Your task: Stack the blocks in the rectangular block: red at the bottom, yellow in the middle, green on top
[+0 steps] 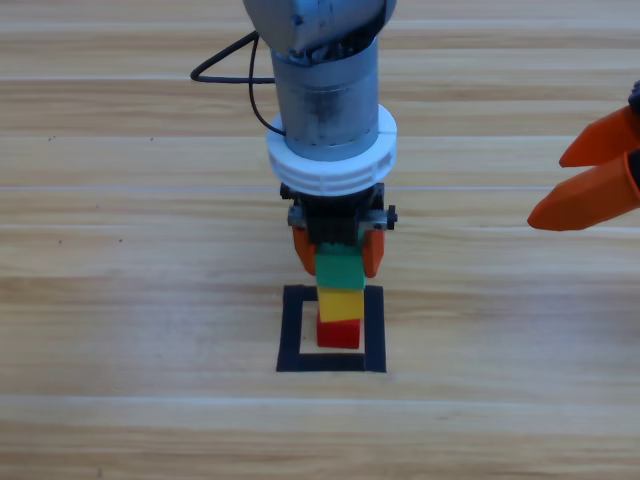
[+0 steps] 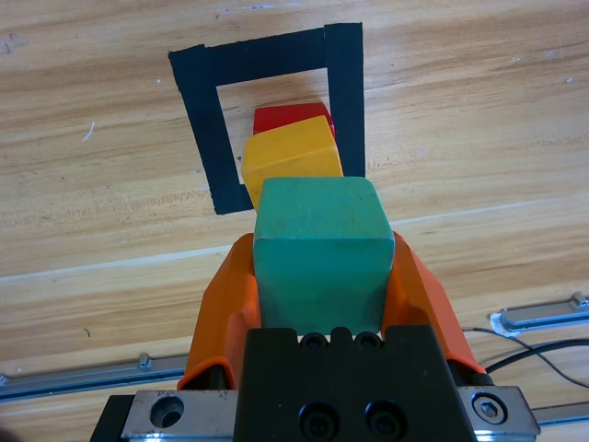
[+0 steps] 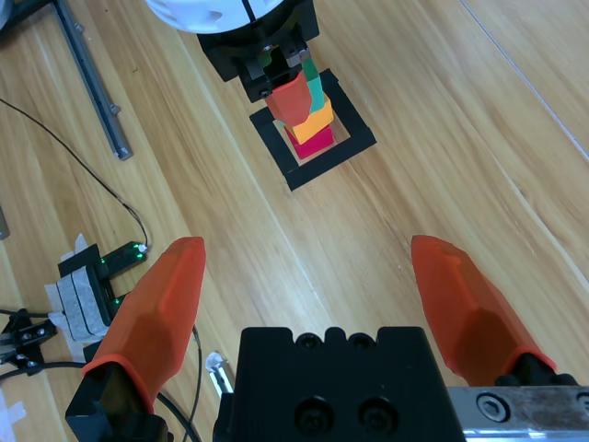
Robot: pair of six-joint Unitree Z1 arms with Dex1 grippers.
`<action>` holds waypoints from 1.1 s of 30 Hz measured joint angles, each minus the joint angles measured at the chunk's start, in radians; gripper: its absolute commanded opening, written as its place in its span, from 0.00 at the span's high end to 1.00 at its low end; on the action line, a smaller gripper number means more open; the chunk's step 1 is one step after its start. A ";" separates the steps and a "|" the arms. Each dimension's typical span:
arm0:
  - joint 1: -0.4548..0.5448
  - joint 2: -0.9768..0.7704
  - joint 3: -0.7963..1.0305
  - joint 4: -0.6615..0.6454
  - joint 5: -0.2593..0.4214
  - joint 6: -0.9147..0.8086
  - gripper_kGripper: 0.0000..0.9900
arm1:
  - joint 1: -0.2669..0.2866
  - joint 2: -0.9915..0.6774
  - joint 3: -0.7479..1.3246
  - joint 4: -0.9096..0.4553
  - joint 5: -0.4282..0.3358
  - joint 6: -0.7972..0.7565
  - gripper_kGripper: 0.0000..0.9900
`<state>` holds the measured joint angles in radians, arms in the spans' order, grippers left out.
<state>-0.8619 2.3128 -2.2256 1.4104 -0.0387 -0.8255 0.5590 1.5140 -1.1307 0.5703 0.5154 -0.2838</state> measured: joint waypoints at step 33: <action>0.000 0.020 0.033 0.000 0.018 0.009 0.00 | 0.119 0.002 -0.014 -0.009 0.001 0.000 0.00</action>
<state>-0.8619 2.3324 -2.1929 1.4103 -0.0204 -0.8170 0.6779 1.5163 -1.1445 0.5613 0.5163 -0.2834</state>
